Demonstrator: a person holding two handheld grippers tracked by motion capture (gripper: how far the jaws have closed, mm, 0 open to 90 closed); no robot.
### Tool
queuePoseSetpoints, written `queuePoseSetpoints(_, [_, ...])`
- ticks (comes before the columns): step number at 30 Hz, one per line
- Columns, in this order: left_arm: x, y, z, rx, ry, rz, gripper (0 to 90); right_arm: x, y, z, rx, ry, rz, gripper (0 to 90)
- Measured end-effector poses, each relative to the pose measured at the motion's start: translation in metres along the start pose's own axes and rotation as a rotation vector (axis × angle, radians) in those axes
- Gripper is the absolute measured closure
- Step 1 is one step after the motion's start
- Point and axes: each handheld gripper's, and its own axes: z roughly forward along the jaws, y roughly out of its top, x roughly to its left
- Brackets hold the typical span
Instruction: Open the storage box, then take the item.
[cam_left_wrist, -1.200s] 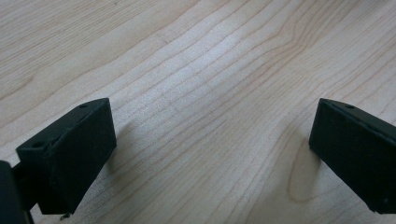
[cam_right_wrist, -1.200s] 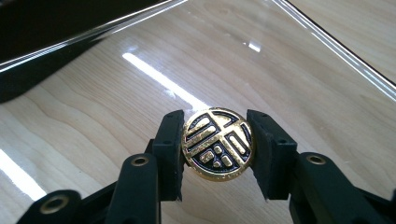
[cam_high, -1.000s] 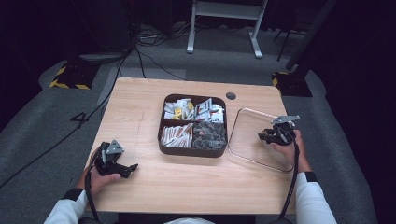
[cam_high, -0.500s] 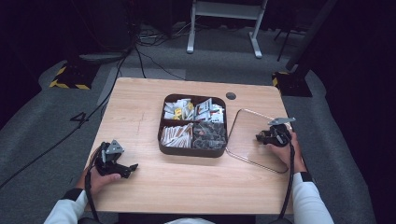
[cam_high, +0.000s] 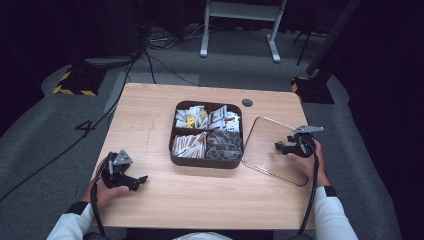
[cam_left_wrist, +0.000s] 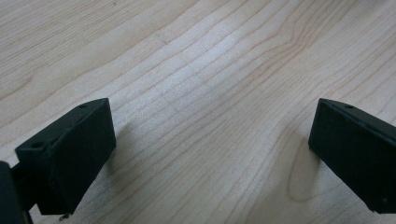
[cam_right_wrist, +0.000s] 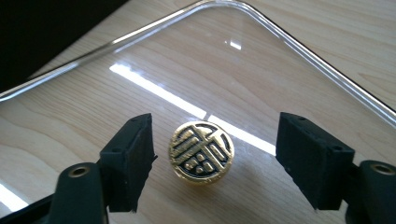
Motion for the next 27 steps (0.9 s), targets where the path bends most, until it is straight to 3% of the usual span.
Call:
queuePoseSetpoints(5, [0.000,0.000,0.000,0.000,-0.001,0.001,0.9,0.006,0.005,-0.005,-0.030,0.028,-0.016,26.0])
queuePoseSetpoints(9, [0.000,0.000,0.000,-0.002,0.000,0.000,1.3,0.012,0.009,-0.005,-0.036,0.029,-0.043,25.4])
queuePoseSetpoints(11, [0.000,0.000,0.000,-0.001,0.001,0.000,1.3,0.015,0.010,-0.006,-0.052,0.006,-0.040,26.3])
queuePoseSetpoints(16, [0.000,0.000,0.000,-0.003,0.005,-0.002,1.4,0.019,0.013,-0.008,-0.070,0.018,-0.039,26.8])
queuePoseSetpoints(20, [0.000,0.000,0.000,-0.003,0.006,-0.002,1.5,0.025,0.018,-0.010,-0.088,-0.001,-0.055,28.2])
queuePoseSetpoints(27, [0.000,0.000,0.000,-0.003,0.004,-0.002,1.5,0.037,0.036,-0.009,-0.113,0.026,-0.094,29.0])
